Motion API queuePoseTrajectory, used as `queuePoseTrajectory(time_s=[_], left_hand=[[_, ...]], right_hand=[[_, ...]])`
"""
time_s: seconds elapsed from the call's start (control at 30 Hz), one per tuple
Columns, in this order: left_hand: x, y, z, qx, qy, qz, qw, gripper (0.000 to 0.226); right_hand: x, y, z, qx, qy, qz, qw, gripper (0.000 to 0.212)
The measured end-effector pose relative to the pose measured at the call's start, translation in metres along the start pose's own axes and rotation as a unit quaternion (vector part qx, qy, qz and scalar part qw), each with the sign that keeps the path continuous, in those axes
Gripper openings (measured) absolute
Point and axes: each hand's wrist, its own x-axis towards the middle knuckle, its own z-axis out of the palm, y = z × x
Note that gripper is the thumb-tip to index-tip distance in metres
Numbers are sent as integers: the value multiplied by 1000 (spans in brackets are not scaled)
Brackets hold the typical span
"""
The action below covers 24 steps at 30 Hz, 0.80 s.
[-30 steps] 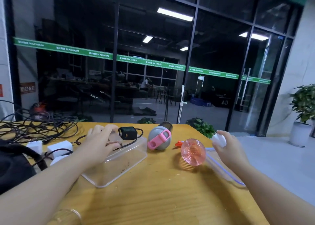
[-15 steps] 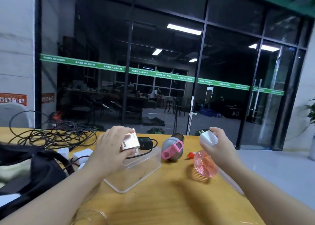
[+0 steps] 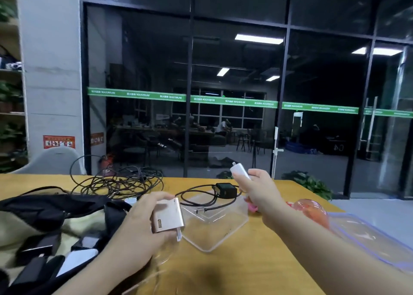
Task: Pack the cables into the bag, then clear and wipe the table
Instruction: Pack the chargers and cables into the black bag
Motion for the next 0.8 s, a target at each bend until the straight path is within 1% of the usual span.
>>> queuePoseTrajectory(time_s=[0.07, 0.13, 0.2, 0.27, 0.3, 0.43, 0.5, 0.57, 0.7, 0.8], left_hand=[[-11, -8, -12, -5, 1, -28, 1000, 62], [-15, -17, -27, -13, 18, -51, 998, 59], [-14, -24, -43, -40, 56, -73, 995, 55], [-13, -32, -59, -75, 107, -114, 985, 52], [-12, -37, -67, -76, 129, -125, 981, 52], [-14, -60, -91, 60, 178, -137, 972, 60], [-17, -71, -97, 99, 177, -137, 969, 59], [-19, -80, -99, 97, 166, -158, 969, 53], [-19, -98, -95, 87, 147, -207, 963, 45], [-20, -107, -96, 91, 148, -226, 959, 42]], right_hand=[[-8, -7, 19, 4, -26, -1, 1000, 68], [-18, -13, 38, 10, -52, -14, 999, 62], [-28, -19, 57, 5, -74, -43, 996, 55], [-36, -23, 76, 11, -95, -48, 994, 52], [-40, -25, 85, 16, -104, -46, 993, 51], [-54, -38, 120, 16, -137, -47, 989, 55], [-62, -45, 135, 19, -167, -49, 985, 58], [-71, -50, 150, 14, -191, -52, 980, 63], [-89, -55, 184, 3, -207, -61, 976, 71], [-100, -57, 207, 3, -238, -59, 970, 70]])
